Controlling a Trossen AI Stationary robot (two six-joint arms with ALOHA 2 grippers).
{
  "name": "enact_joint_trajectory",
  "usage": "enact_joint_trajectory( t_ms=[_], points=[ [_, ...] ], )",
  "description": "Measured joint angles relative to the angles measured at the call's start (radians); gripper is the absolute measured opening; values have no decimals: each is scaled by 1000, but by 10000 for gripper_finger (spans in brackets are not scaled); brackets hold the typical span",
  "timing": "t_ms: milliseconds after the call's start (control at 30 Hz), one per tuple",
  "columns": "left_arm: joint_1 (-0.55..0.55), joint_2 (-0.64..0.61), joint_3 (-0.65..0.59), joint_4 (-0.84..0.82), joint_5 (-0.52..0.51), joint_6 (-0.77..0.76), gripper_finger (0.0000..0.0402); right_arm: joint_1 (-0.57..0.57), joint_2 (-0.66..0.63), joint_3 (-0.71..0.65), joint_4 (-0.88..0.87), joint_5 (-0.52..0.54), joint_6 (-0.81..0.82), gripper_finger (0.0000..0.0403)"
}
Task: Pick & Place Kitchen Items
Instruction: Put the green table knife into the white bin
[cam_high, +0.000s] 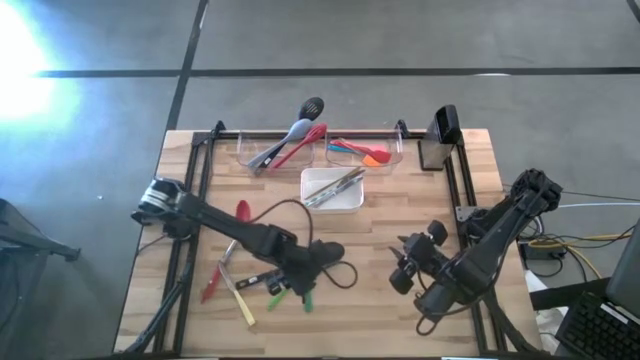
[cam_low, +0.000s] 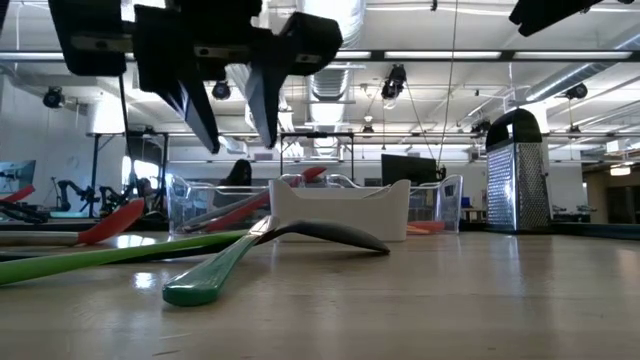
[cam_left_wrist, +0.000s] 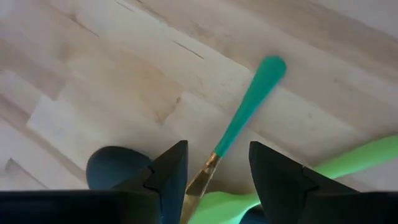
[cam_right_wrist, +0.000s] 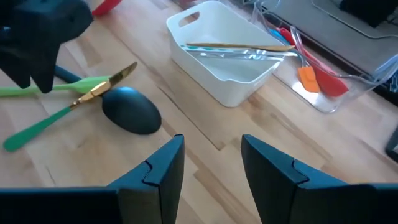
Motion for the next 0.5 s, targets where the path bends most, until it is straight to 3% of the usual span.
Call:
enact_joint_trajectory(
  t_ms=[267,500],
  points=[
    [-1,97,71,-91,-70,93,172,0,0,-12,2,-3,3,150],
    [-2,102,71,-92,-90,131,171,0,0,-12,2,1,-9,150]
  ],
)
